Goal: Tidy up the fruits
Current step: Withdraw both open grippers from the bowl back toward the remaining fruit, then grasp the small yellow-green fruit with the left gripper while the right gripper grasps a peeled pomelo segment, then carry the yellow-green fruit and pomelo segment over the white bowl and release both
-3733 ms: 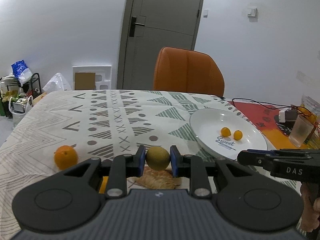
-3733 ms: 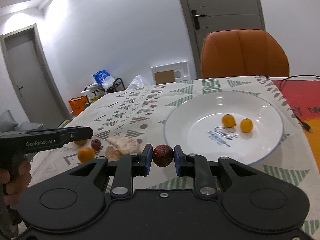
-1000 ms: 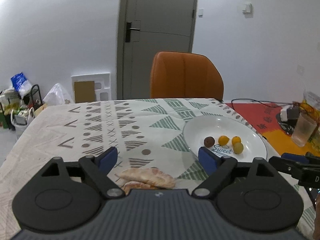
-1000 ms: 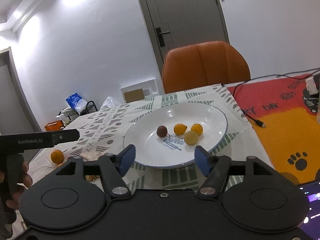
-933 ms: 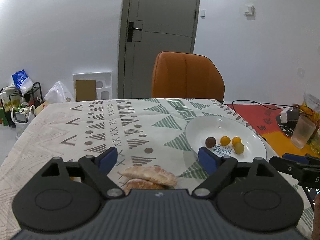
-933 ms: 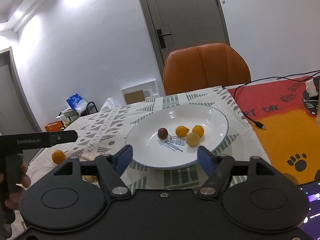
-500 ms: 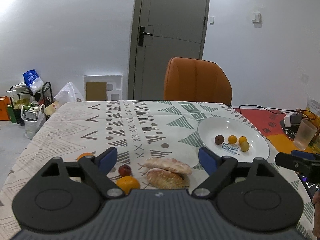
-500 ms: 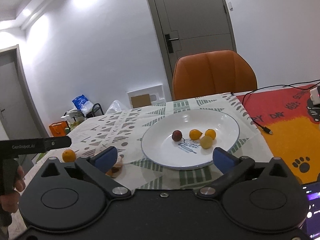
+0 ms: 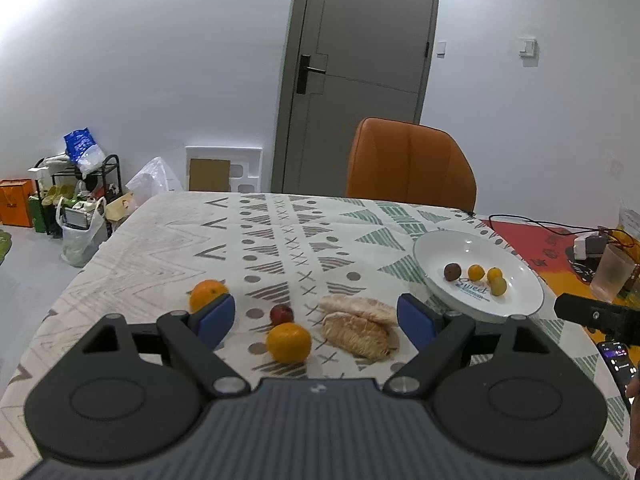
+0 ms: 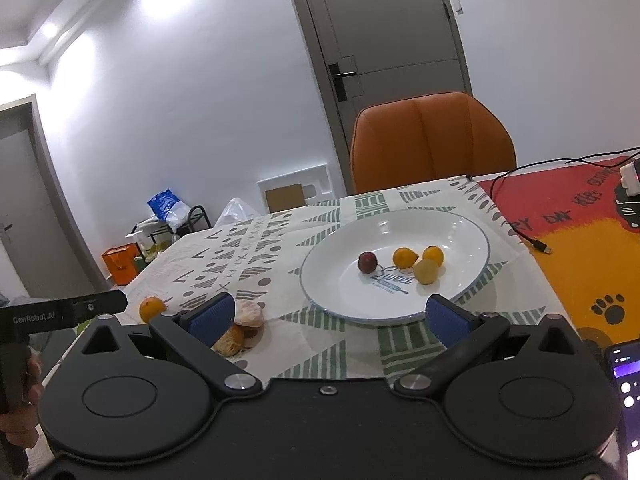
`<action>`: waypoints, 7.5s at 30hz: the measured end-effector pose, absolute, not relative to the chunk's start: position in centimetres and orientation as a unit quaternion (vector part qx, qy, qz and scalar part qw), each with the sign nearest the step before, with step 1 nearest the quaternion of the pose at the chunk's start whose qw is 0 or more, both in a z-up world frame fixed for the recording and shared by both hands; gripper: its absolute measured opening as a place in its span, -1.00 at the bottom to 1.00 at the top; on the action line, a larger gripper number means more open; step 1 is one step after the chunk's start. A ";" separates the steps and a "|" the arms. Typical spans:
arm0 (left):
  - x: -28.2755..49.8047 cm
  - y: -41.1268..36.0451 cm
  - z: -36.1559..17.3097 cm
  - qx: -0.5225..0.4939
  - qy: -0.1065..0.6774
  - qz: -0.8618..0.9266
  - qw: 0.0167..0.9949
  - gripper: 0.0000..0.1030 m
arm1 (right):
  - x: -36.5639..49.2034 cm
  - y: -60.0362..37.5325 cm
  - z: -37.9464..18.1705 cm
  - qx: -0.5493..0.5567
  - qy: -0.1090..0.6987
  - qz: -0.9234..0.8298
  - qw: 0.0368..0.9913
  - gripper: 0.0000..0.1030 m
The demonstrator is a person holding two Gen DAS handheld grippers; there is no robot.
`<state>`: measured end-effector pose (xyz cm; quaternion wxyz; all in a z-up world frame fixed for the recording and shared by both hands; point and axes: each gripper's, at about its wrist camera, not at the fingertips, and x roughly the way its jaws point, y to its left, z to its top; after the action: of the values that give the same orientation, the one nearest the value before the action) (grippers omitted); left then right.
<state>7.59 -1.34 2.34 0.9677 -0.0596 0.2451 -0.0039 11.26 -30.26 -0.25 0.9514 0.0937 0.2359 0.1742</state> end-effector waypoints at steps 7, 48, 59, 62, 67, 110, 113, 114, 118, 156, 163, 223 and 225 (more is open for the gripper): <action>6.0 -0.1 1.9 -0.075 0.235 0.009 0.969 0.69 | 11.1 -28.7 -0.7 0.080 0.250 0.194 0.945 1.00; 7.6 0.1 -4.4 -0.073 0.315 0.007 0.946 0.31 | 13.3 -23.8 -4.7 0.024 0.294 0.250 0.922 0.96; 8.6 1.2 -4.7 -0.079 0.329 0.000 0.941 -0.56 | 15.1 -21.7 -5.0 0.014 0.306 0.269 0.913 0.73; 8.7 1.8 -4.6 -0.079 0.329 0.008 0.941 -0.56 | 15.5 -20.9 -5.1 0.011 0.310 0.281 0.908 0.62; 8.9 2.8 -4.5 -0.084 0.330 0.017 0.940 -0.56 | 16.1 -19.7 -5.3 0.004 0.315 0.293 0.903 0.55; 9.3 5.8 -4.5 -0.097 0.320 0.056 0.941 -0.55 | 17.4 -15.9 -5.8 -0.016 0.339 0.331 0.881 -0.26; 9.1 6.0 -4.5 -0.100 0.320 0.053 0.941 -0.55 | 17.7 -15.6 -5.8 -0.022 0.337 0.329 0.882 -0.25; 9.0 6.0 -4.5 -0.100 0.319 0.051 0.941 -0.55 | 17.7 -15.4 -5.7 -0.025 0.337 0.328 0.882 -0.25; 9.0 6.3 -4.6 -0.102 0.316 0.046 0.942 -0.55 | 18.0 -14.7 -5.9 -0.036 0.332 0.327 0.884 -0.24; 9.1 3.6 -1.4 -0.095 0.274 0.018 0.957 -0.56 | 16.0 -18.5 -2.7 -0.042 0.272 0.280 0.920 -0.38; 9.7 2.1 -0.8 -0.086 0.269 0.005 0.959 -0.56 | 16.1 -20.4 -2.3 -0.031 0.263 0.266 0.927 -0.38; 18.6 -12.5 -0.2 -0.014 0.271 -0.127 0.954 -0.56 | 19.5 -34.3 -3.5 0.066 0.252 0.135 0.956 -0.10; 18.8 -13.1 -0.2 -0.011 0.270 -0.133 0.954 -0.56 | 19.2 -34.7 -3.5 0.067 0.250 0.133 0.957 -0.10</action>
<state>18.80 -13.06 -0.21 0.9537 -0.0108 0.2698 -0.1325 19.18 -34.70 -3.52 0.9566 0.0668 0.2503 0.1332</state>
